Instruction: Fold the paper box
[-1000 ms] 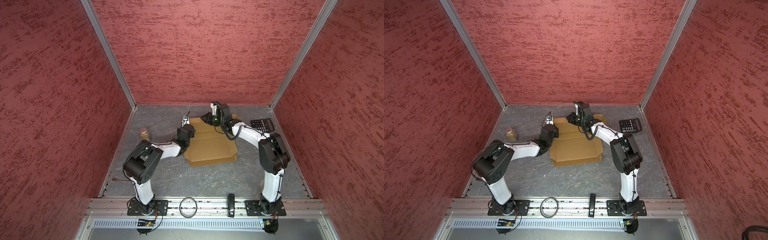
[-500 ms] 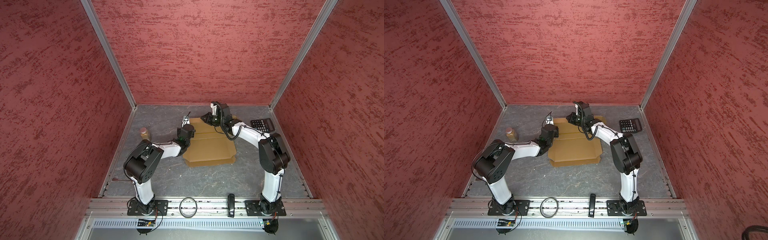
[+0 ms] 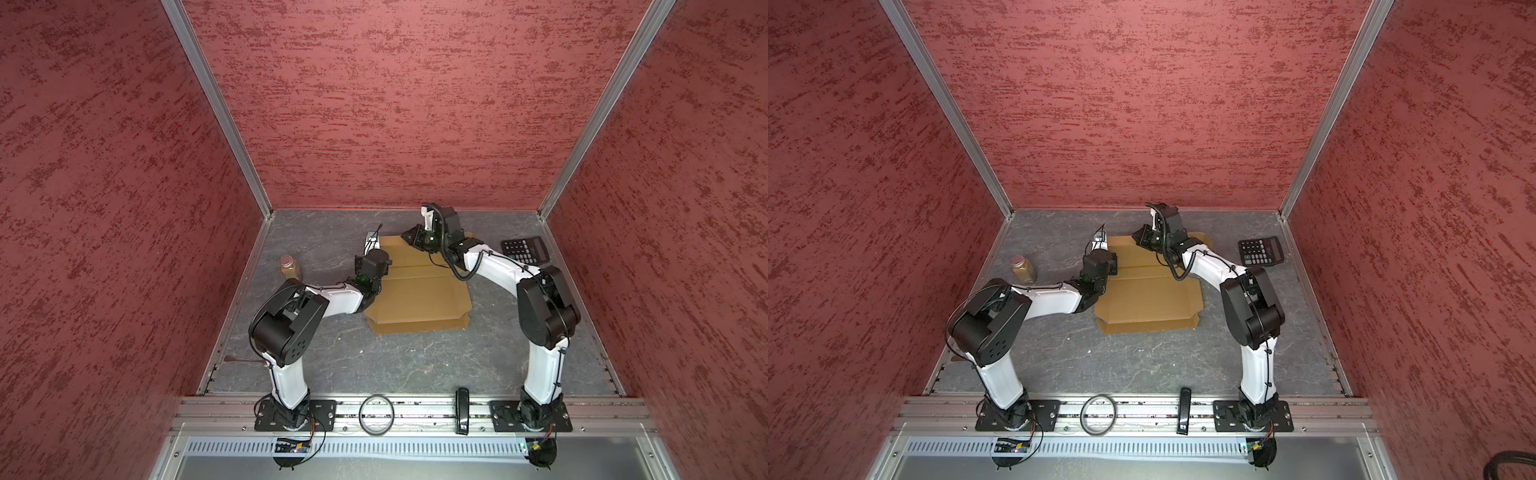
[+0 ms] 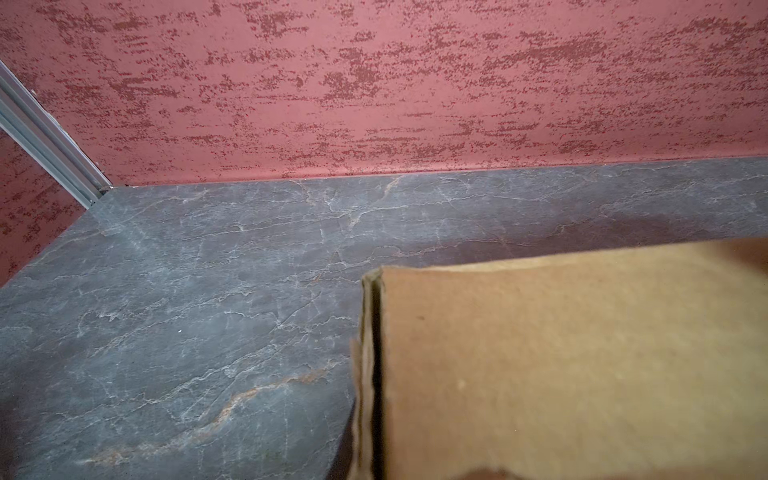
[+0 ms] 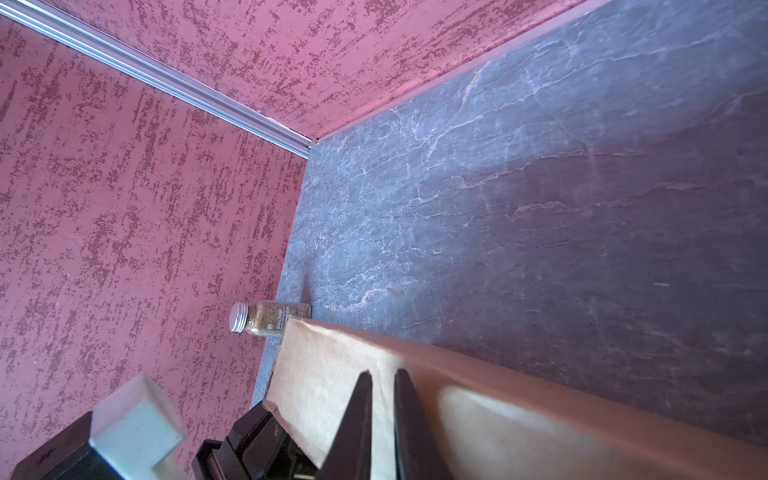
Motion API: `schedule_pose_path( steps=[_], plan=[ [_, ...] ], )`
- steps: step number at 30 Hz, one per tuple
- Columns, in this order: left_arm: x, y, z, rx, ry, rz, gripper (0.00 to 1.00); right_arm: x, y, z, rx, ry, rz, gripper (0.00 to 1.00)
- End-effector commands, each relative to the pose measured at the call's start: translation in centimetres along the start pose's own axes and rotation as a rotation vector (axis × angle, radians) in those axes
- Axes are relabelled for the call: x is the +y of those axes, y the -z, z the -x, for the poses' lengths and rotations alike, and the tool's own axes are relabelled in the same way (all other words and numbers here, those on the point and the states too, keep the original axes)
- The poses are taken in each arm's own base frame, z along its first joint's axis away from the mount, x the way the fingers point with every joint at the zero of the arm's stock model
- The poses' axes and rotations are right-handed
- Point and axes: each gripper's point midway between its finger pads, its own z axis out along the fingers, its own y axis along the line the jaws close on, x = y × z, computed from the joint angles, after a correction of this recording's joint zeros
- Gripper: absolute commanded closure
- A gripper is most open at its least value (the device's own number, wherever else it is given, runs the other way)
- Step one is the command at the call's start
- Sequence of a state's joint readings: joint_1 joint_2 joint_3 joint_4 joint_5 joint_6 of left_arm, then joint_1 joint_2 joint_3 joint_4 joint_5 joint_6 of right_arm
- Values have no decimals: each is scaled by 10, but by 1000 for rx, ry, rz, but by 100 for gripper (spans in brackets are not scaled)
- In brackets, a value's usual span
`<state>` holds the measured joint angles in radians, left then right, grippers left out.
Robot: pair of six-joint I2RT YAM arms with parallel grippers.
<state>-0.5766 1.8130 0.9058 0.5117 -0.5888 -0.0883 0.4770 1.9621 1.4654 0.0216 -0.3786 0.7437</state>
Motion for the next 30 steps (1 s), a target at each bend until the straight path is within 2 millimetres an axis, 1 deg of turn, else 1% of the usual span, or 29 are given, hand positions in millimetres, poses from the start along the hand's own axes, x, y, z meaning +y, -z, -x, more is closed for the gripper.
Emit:
schedule_pose_path(
  steps=[1, 8, 9, 10, 13, 15, 20, 26, 30],
  plan=[
    [-5, -2, 9, -29, 5, 7, 100, -6, -6, -9, 26, -14, -20, 86],
    [-6, -6, 4, -1, 2, 18, 100, -11, -7, -11, 26, -17, -32, 86],
    [-6, -6, 4, -1, 10, 22, 97, -12, -7, -12, 28, -18, -34, 86],
    [-4, -6, -2, 24, -3, 29, 95, -12, -7, -12, 27, -18, -32, 86],
    [-3, -2, -5, 30, 10, 30, 85, -11, -7, -11, 23, -17, -32, 86],
    [-1, -1, -7, 32, 13, 34, 83, -11, -7, -10, 21, -17, -33, 86],
    [2, 2, -10, 36, 11, 35, 79, -11, -7, -10, 21, -16, -36, 86],
    [1, 4, -16, 68, 19, 29, 70, -11, -5, -9, 19, -13, -40, 86],
    [2, 2, -27, 99, 21, 35, 71, -11, -5, -9, 20, -12, -42, 86]
  ],
)
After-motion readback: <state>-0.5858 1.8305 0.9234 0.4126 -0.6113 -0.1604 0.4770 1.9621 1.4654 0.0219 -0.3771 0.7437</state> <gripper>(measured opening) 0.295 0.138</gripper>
